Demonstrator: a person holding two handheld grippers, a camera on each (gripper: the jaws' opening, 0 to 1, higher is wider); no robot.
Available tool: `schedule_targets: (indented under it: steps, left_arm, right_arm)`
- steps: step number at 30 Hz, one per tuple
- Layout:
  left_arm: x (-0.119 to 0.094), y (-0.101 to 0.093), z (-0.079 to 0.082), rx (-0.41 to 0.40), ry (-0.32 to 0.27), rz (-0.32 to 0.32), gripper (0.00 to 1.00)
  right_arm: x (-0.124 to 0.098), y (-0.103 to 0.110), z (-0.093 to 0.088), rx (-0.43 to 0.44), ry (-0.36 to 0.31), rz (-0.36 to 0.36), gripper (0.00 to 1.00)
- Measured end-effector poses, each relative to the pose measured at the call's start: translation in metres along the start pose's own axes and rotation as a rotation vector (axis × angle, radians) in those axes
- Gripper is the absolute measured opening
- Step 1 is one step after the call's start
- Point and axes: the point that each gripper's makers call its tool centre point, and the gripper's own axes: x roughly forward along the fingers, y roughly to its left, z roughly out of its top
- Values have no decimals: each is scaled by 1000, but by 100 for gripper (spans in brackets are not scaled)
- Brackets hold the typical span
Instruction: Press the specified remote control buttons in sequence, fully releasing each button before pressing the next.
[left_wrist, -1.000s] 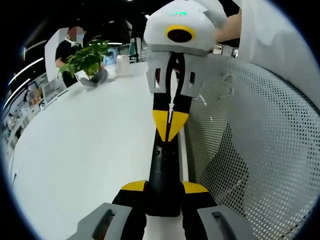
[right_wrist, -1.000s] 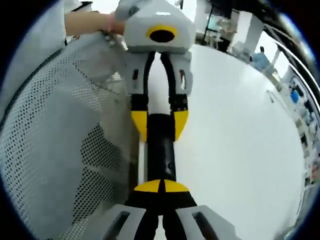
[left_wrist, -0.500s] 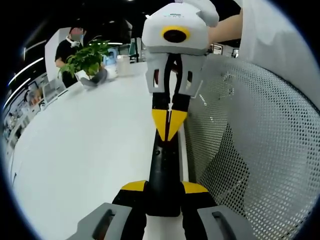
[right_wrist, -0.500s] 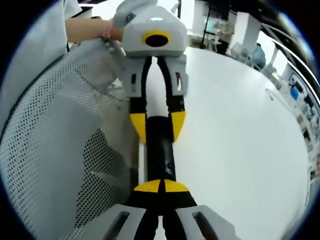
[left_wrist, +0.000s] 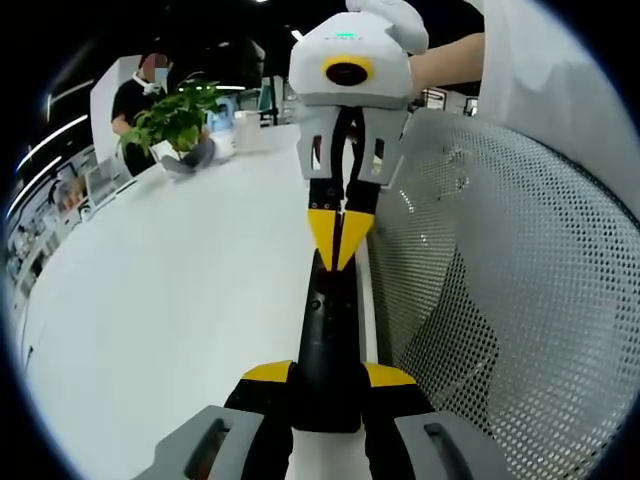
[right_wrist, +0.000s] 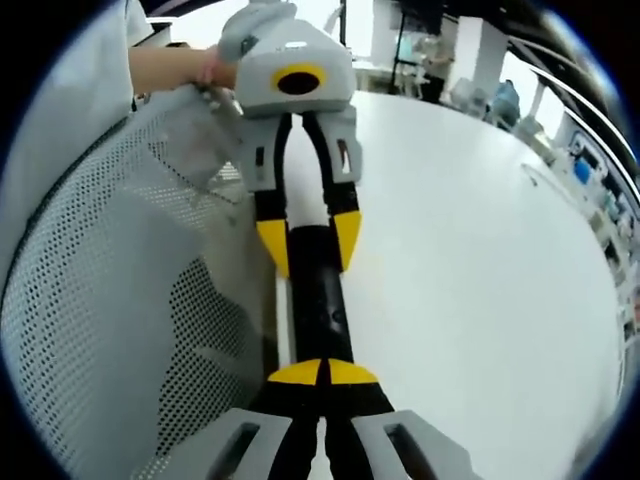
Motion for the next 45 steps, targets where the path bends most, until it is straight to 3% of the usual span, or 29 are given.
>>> schedule_targets:
  steps: [10, 16, 25, 28, 32, 36, 40, 45]
  left_arm:
    - [0, 1, 0, 0, -2, -2, 25]
    - [0, 0, 0, 2, -2, -4, 25]
    - [0, 1, 0, -2, -5, -3, 25]
    - [0, 1, 0, -1, -5, -1, 25]
    - [0, 0, 0, -1, -6, 0, 25]
    - [0, 0, 0, 0, -7, 0, 25]
    - [0, 0, 0, 1, -8, 0, 25]
    - [-1, 0, 0, 1, -8, 0, 25]
  right_arm:
    - [1, -1, -1, -31, 34, -21, 0]
    - [3, -1, -1, -53, 94, -62, 0]
    - [4, -2, -1, -63, 162, -60, 0]
    - [3, -2, -1, 2, 117, -49, 0]
    - [0, -4, 1, 181, -52, -32, 0]
    - [-2, -4, 1, 232, -149, -30, 0]
    - [-1, -4, 2, 250, -138, -32, 0]
    - [0, -2, 5, 140, -109, -52, 0]
